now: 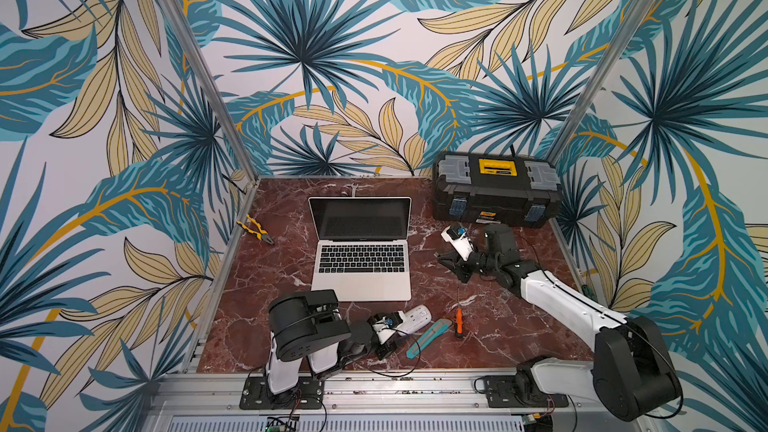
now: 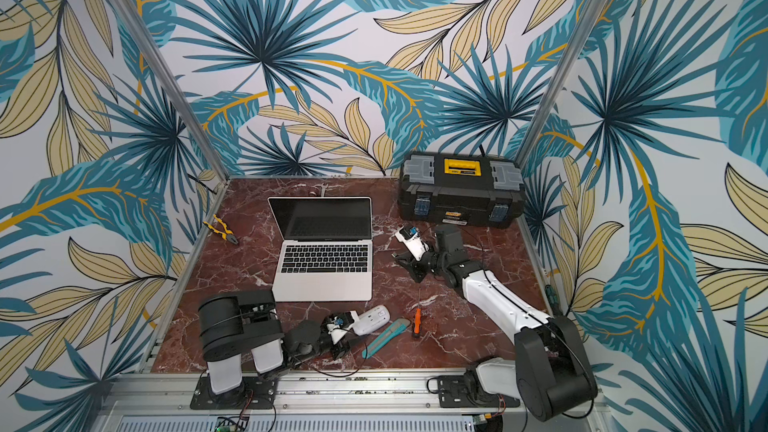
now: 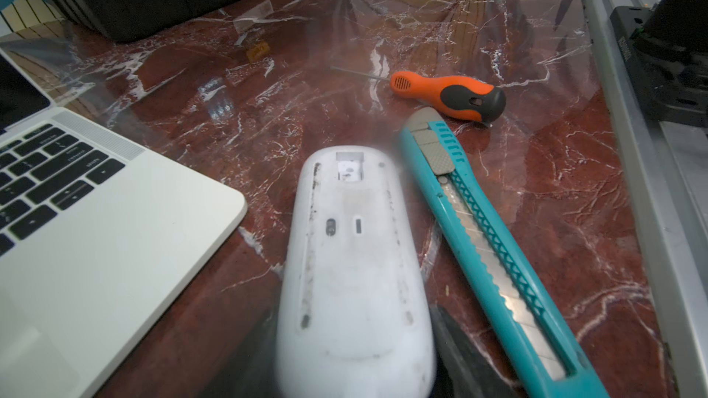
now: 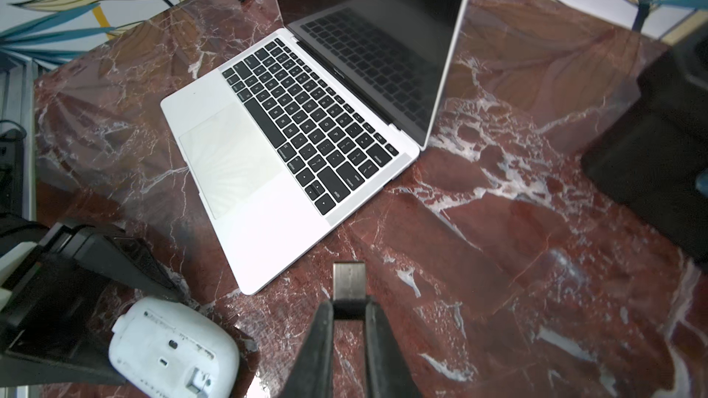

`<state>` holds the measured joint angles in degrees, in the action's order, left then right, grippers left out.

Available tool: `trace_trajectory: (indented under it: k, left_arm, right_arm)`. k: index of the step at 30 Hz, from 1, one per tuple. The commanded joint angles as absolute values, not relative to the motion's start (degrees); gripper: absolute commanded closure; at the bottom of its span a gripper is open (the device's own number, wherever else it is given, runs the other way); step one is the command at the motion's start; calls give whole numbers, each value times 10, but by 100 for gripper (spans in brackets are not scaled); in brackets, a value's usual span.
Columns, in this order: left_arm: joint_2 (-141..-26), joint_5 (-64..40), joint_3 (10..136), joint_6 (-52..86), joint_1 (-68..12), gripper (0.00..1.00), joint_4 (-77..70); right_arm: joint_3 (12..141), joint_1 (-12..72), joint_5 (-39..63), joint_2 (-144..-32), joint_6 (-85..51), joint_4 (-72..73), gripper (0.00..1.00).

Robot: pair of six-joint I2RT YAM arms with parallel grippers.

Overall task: Remove the wireless mouse receiver from the laptop
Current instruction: Adjust the mouse at the center of the board, then insert the USB plug into the mouse.

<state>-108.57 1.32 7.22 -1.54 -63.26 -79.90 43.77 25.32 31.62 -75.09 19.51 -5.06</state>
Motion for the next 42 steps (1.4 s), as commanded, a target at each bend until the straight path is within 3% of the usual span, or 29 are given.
trace_trajectory:
  k: [1,8,21,42]
  left_arm:
    - [-1090,-14,71,-17,-628,52,-808]
    - [-1109,-41,77,-10,-613,52,-808]
    - [-1112,-46,77,-5,-603,51,-808]
    - [-1114,-46,77,-4,-603,50,-807]
  right_arm:
    - [482,263,326,-768,306,-156,94]
    - [537,320,226,-837,446,-307,93]
    - [444,407,196,-824,488,-250,91]
    - [410,449,200,-801,535,-250,87]
